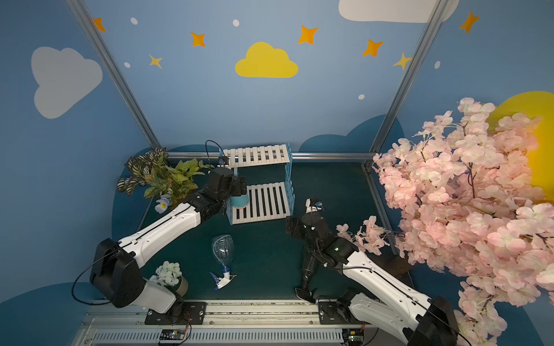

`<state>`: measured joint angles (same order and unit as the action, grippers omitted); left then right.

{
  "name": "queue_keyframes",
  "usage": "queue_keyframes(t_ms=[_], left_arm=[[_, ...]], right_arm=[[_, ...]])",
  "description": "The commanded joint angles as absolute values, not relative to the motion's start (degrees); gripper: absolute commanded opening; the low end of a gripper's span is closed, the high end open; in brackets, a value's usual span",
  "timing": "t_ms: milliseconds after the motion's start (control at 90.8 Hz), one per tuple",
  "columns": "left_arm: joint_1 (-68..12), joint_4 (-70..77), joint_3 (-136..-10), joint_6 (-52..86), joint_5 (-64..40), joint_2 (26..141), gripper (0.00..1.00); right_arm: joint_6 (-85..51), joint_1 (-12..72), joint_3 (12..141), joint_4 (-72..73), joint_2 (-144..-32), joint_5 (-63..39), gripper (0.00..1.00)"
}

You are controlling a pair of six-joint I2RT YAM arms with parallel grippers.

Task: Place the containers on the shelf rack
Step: 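Place the container on the shelf, then pick up a container from the center of the board.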

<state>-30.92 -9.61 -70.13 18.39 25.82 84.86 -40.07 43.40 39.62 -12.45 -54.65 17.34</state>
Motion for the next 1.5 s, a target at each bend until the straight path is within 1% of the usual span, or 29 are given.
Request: queue_keyframes(t_ms=[0, 132, 297, 385, 496, 639, 727, 826, 903, 1101, 1288, 1343, 1443, 1487], left_arm=[[-31.05, -13.19, -68.16, 16.51, 20.12, 80.49, 0.92], [-32.81, -13.99, -66.03, 10.49, 12.28, 74.66, 0.92], [-38.37, -14.55, -63.32, 2.40, -1.34, 68.72, 0.92], [-41.58, -14.80, -61.43, 2.74, -8.81, 67.61, 0.92], [-45.63, -12.68, -57.48, 5.79, -13.37, 68.42, 0.91], [-49.49, -3.32, -49.96, 7.04, -13.80, 68.84, 0.91], [-50.01, 3.09, -45.75, 8.43, -13.57, 68.23, 0.92], [-50.01, 6.66, -42.98, 8.94, -12.81, 67.48, 0.94], [-50.01, 6.96, -41.97, 8.59, -12.66, 67.37, 0.95], [-50.10, 7.20, -41.00, 9.07, -12.83, 67.75, 0.95], [-50.04, 7.81, -40.43, 9.30, -13.72, 67.42, 0.95], [-50.02, 8.06, -40.14, 9.02, -13.71, 67.41, 0.95], [-50.09, 8.40, -40.04, 9.31, -13.83, 67.27, 0.95], [-50.16, 8.70, -39.84, 9.18, -15.73, 66.86, 0.95]], right_arm=[[-39.78, 42.77, 39.04, -13.31, -52.25, 17.62, 0.91], [-38.14, 42.53, 38.86, -15.26, -50.52, 17.73, 0.91], [-38.93, 42.17, 39.43, -22.45, -48.41, 16.95, 0.91], [-40.66, 41.98, 40.29, -28.66, -47.87, 17.18, 0.91], [-45.06, 41.88, 42.57, -39.47, -49.18, 19.31, 0.91], [-52.44, 41.88, 44.56, -52.51, -51.47, 19.04, 0.91], [-55.50, 42.22, 44.33, -55.38, -52.05, 16.21, 0.92], [-58.22, 43.10, 43.48, -56.92, -52.70, 13.51, 0.92], [-60.63, 44.26, 42.16, -55.78, -53.53, 11.13, 0.92], [-65.72, 46.14, 36.39, -45.03, -57.83, 3.64, 0.93], [-65.29, 45.85, 35.94, -45.15, -61.14, 4.83, 0.93], [-64.78, 45.56, 35.70, -43.62, -61.93, 4.28, 0.91], [-63.43, 45.36, 36.00, -42.29, -64.22, 4.05, 0.86], [-62.64, 45.34, 36.38, -42.28, -65.04, 4.34, 0.83]])
